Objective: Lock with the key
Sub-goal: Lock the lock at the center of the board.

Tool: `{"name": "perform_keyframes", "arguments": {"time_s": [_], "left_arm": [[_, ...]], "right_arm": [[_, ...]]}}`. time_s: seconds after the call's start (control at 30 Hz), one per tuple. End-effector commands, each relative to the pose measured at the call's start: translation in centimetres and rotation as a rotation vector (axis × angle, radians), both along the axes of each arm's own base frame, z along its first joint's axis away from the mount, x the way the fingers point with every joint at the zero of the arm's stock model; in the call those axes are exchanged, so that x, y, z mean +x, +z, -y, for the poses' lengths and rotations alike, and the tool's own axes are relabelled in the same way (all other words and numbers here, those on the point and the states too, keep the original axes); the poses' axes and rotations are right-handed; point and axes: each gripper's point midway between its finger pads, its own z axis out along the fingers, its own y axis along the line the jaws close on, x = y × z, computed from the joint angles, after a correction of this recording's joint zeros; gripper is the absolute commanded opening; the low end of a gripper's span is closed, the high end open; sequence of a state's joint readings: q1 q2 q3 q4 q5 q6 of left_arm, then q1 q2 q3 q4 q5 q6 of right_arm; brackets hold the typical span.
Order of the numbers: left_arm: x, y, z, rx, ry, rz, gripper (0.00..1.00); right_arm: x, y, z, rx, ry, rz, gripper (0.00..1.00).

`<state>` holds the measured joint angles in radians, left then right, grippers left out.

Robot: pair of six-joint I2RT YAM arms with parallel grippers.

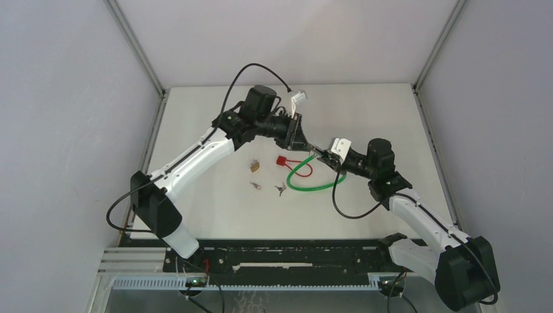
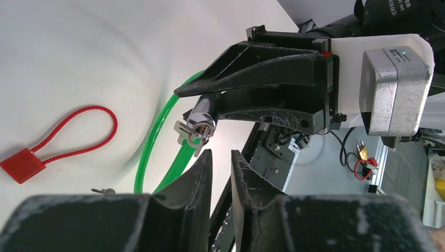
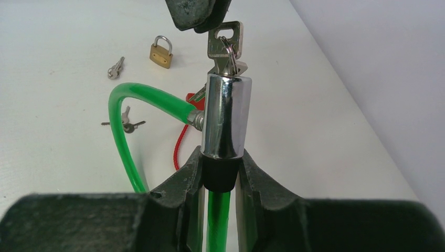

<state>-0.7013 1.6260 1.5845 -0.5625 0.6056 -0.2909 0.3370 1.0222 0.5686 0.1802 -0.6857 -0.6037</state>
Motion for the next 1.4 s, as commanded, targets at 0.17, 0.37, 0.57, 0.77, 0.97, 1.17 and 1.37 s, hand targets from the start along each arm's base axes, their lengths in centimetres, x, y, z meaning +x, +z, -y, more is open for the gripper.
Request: {"name": "perform_keyframes", "arguments": {"time_s": [0.17, 0.37, 0.57, 0.77, 0.97, 1.17, 1.37], "left_arm": [[0.4, 3.6, -0.5, -0.076, 0.012, 0.067, 0.31], [1.3, 3.3, -0.9, -0.047, 0.064, 0.086, 0.34], [2.3, 2.3, -0.5, -0.026, 0.089, 0.066, 0.31], [2.4, 2.3, 0.4, -0.052, 0.081, 0.023, 0.24], [2.2, 2.4, 0.7, -0.083, 0.091, -0.031, 0.18], [2.1, 2.0, 0.8, -0.112, 0.124, -0.129, 0.03], [1.4, -0.5, 0.9, -0.145, 0.173, -0.361, 0.01]], "right_arm": [[-0.6, -2.6, 0.5, -0.036, -0.013, -0.085, 0.00], [-0.7, -2.7, 0.4, -0.037, -0.008, -0.089, 0.00], [-0.7, -2.7, 0.5, -0.036, -0.013, -0.088, 0.00], [-0.7, -2.8, 0.5, -0.039, -0.008, -0.093, 0.00], [-0.7, -2.8, 0.5, -0.039, -0.007, -0.094, 0.00], [-0.7, -2.7, 0.5, -0.038, -0.009, -0.090, 0.00], [-0.6, -2.8, 0.5, -0.042, -0.017, -0.090, 0.00]]}}
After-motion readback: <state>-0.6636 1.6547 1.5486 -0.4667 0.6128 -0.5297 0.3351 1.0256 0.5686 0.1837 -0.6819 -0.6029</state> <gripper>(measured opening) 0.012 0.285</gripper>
